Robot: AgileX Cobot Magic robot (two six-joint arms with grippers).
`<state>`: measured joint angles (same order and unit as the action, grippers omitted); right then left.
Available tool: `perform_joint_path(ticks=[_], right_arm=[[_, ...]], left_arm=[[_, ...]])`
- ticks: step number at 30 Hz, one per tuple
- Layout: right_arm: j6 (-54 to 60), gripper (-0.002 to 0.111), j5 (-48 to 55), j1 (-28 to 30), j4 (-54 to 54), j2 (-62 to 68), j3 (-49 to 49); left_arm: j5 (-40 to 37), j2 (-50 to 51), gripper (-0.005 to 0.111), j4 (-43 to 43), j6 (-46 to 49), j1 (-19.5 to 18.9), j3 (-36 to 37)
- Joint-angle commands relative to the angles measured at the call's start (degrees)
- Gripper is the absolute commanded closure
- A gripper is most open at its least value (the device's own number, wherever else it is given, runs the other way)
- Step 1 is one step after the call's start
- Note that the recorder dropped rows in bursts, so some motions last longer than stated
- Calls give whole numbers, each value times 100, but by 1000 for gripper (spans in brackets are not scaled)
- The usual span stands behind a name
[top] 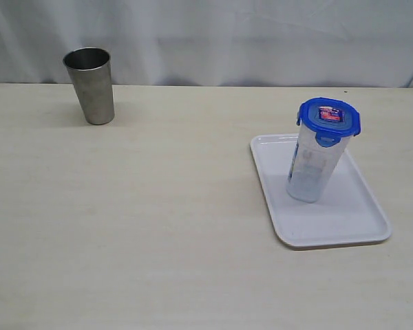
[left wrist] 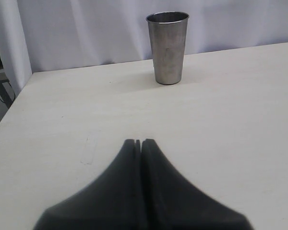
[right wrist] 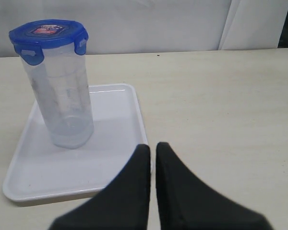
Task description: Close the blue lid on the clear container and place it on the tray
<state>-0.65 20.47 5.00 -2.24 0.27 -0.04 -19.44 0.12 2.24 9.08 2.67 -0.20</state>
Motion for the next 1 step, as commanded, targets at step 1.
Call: perform_joint_path(ticks=[1], right_arm=[[-21,104,-72,26,6,-27,4]], left_arm=[[86,-12,107,-6,-24,-25,20]])
